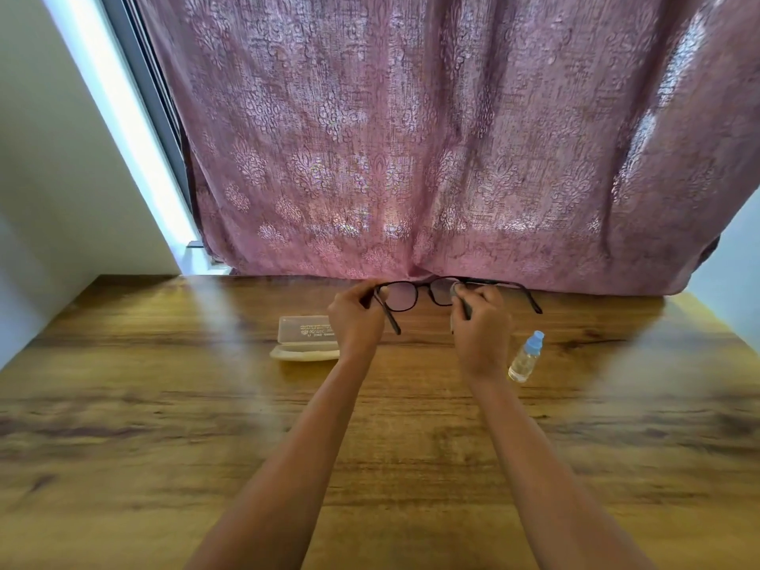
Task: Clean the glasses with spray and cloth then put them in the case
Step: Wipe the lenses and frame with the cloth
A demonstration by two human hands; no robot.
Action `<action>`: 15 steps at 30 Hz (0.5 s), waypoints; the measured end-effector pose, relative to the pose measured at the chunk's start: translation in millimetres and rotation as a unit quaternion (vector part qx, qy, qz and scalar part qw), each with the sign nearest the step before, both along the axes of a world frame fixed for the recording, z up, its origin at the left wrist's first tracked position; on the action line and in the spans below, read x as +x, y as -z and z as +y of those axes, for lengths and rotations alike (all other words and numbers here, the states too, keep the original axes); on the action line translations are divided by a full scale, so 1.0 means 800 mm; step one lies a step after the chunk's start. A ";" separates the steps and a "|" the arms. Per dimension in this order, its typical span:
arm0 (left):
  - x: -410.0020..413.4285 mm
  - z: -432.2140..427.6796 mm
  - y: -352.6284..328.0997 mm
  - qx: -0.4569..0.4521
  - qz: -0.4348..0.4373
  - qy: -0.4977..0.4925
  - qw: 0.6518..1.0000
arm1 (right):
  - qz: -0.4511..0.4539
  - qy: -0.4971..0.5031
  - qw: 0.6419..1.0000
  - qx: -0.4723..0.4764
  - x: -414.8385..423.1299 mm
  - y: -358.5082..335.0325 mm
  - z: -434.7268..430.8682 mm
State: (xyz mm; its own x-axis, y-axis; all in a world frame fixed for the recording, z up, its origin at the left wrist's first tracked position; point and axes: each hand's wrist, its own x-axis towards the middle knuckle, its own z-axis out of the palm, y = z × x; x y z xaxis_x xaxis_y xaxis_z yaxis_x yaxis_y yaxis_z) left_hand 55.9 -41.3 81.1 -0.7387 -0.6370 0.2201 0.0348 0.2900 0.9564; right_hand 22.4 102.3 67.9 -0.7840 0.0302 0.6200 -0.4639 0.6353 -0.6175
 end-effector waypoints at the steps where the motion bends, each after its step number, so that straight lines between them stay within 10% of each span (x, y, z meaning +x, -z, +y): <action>1: 0.000 0.001 0.001 0.001 -0.001 0.002 1.000 | -0.003 0.002 1.000 -0.004 0.001 0.001 -0.002; 15: -0.009 0.001 0.006 0.034 -0.009 -0.006 0.999 | 0.008 -0.055 0.998 -0.007 0.012 0.002 -0.026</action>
